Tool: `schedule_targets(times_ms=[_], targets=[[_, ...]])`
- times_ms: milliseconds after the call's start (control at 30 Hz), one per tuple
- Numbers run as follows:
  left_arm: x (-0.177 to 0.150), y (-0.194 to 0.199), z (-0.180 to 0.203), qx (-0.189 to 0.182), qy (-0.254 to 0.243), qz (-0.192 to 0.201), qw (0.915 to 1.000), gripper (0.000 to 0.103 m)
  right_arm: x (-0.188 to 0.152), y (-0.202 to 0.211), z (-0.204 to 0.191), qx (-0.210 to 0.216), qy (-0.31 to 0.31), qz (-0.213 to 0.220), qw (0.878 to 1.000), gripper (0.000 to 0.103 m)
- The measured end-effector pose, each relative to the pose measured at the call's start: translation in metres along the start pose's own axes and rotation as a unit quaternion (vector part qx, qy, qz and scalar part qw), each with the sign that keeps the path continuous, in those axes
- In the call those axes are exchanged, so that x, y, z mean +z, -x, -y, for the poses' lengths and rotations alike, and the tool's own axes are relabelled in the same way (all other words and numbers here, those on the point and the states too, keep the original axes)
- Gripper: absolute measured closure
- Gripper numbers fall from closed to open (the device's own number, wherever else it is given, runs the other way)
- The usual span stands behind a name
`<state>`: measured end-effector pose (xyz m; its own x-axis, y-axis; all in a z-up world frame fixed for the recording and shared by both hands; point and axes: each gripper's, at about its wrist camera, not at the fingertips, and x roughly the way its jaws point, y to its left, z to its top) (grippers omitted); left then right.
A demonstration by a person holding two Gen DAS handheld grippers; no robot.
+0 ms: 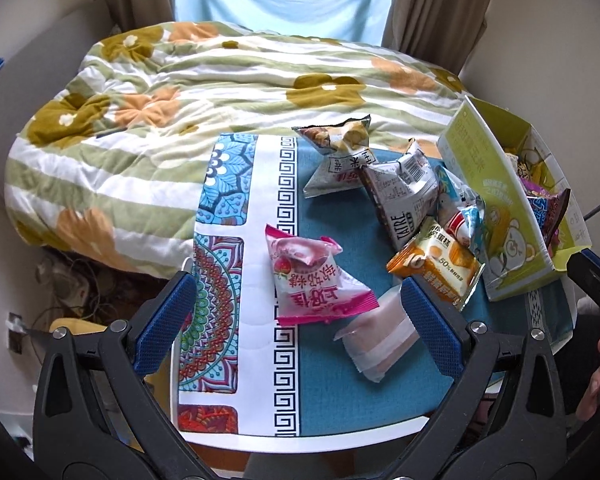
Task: Organize snacks
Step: 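Move both tools back from the box over the snack pile, then grasp the pink strawberry bag with the left tool while the right tool grasps the white wrapped pack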
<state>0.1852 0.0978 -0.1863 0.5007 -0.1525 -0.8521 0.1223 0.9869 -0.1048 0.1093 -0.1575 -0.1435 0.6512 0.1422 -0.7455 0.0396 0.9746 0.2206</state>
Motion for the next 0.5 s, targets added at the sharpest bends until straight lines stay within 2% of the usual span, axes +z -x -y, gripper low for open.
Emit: schedule_targets(times_ms=[133, 300, 400, 500], targets=[[0.001, -0.03, -0.012, -0.017, -0.015, -0.025, 0.9994, 0.002, -0.017, -0.022, -0.021, -0.023, -0.026, -0.016, 0.999, 0.008], [0.001, -0.072, -0.021, -0.037, 0.001, -0.058, 0.9976, 0.002, -0.043, -0.06, -0.034, -0.031, -0.079, -0.062, 0.994, 0.008], [-0.001, -0.096, -0.025, -0.058, 0.017, -0.079, 0.995, 0.002, -0.06, -0.085, -0.042, -0.062, -0.076, -0.1, 0.99, 0.008], [-0.004, -0.116, -0.021, -0.065, 0.017, -0.091, 0.9936, 0.002, -0.071, -0.104, -0.043, -0.062, -0.085, -0.121, 0.987, 0.008]])
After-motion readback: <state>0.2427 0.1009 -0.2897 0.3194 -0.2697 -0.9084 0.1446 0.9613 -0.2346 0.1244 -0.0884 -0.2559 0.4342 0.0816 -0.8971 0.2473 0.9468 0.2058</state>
